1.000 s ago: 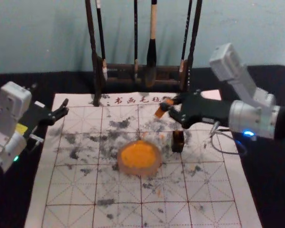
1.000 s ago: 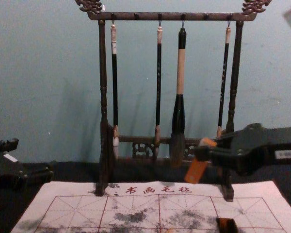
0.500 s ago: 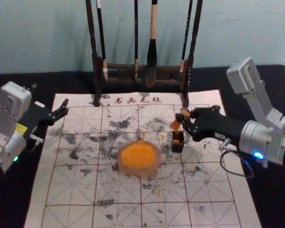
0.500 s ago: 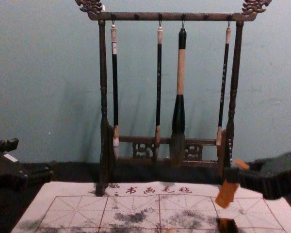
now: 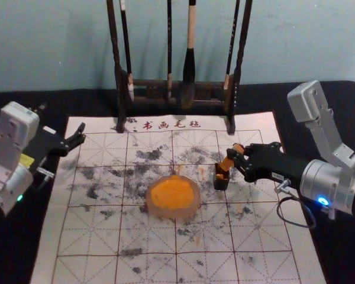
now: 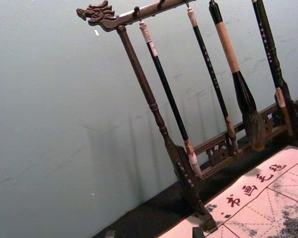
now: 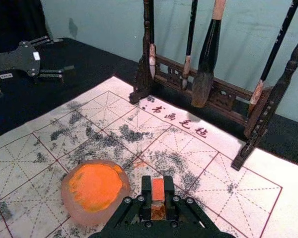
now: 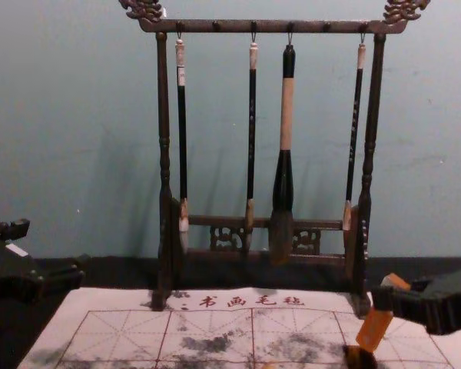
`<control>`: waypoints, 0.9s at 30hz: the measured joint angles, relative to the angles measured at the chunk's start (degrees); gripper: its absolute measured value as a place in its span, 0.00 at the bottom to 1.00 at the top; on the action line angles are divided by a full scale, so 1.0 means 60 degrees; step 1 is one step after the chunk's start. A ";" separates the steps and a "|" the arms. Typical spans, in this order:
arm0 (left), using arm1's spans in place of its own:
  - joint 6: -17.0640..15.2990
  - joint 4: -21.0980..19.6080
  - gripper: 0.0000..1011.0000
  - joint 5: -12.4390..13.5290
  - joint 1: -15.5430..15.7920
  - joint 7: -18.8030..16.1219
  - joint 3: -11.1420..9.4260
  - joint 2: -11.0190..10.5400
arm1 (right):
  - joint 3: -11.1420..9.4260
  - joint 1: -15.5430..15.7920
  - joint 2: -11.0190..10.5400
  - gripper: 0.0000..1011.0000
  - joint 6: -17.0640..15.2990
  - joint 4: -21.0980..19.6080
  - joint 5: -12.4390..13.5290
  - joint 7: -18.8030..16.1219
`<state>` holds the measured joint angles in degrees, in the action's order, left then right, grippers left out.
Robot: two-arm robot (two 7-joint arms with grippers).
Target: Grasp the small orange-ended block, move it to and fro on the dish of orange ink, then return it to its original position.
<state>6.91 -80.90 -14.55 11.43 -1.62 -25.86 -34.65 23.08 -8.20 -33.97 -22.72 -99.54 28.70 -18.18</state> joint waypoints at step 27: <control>0.0000 0.0000 0.99 -0.0001 0.0000 0.0000 0.0000 0.0000 | -0.0095 -0.0003 0.0461 0.12 -0.0167 0.0371 -0.0231 0.0038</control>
<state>6.91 -80.90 -14.55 11.43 -1.62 -25.86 -34.65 22.50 -8.22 -31.20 -23.72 -97.32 27.31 -17.95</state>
